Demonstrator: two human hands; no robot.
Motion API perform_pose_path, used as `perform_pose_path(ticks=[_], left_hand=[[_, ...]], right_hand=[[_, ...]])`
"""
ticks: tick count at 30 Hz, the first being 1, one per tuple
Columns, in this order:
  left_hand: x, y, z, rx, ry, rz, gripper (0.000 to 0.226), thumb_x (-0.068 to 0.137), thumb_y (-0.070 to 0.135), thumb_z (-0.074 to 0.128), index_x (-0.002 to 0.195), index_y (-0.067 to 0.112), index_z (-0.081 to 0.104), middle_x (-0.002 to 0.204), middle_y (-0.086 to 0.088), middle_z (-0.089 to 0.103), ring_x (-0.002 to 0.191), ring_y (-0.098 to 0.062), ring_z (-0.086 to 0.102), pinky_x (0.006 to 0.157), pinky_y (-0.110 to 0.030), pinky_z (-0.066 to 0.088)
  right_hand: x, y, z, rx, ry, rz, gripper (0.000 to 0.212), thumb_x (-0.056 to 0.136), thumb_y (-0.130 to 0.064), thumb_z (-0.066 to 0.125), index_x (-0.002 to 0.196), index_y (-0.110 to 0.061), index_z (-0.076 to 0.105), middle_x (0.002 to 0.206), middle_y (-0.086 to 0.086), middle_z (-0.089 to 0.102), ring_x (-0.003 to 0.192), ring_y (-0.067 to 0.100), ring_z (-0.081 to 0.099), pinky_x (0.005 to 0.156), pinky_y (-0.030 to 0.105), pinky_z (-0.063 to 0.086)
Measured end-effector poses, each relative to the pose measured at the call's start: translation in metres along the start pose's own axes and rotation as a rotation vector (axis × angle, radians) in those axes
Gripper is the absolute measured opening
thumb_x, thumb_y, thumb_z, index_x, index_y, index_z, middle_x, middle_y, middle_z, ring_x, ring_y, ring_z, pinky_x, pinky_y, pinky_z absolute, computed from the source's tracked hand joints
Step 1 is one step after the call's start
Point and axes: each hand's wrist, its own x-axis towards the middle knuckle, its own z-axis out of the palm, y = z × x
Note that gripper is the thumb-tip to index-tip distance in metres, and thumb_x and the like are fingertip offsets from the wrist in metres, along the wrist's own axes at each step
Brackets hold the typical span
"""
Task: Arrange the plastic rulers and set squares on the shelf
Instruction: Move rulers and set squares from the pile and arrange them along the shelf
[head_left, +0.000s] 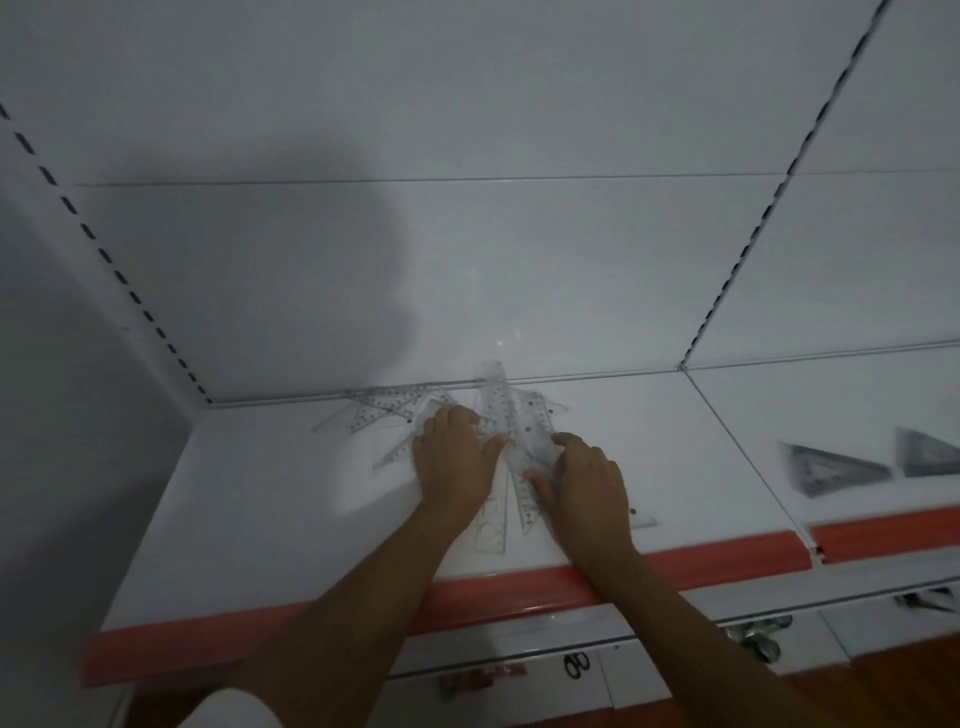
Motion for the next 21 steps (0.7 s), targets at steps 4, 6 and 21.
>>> perform_pose_path(ticks=[4,6,21], left_hand=[[-0.002,0.0,-0.003,-0.164,0.034,-0.011,0.024,0.086,0.039,0.066,0.098,0.023,0.052,0.086,0.008,0.06,0.085,-0.015,0.06,0.086,-0.038,0.046],[-0.003,-0.001,-0.003,-0.222,0.059,0.0,0.022,0.089,0.036,0.064,0.094,0.024,0.047,0.074,0.01,0.059,0.071,-0.014,0.061,0.078,-0.038,0.05],[-0.015,0.011,-0.01,-0.376,0.132,0.061,0.018,0.102,0.023,0.039,0.087,0.013,0.036,0.062,0.007,0.043,0.05,-0.004,0.041,0.043,-0.016,0.033]], right_hand=[[-0.001,-0.004,-0.004,0.064,-0.021,0.033,0.049,0.087,-0.043,0.062,0.124,-0.012,0.051,0.107,0.005,0.063,0.093,0.019,0.057,0.078,0.024,0.038],[-0.001,-0.005,-0.005,0.102,-0.056,0.051,0.05,0.087,-0.042,0.062,0.126,-0.013,0.048,0.109,0.006,0.063,0.094,0.021,0.059,0.079,0.026,0.042],[-0.006,-0.008,-0.012,0.132,0.008,0.065,0.013,0.098,-0.02,0.045,0.087,-0.017,0.04,0.068,-0.006,0.048,0.058,0.015,0.051,0.048,0.013,0.026]])
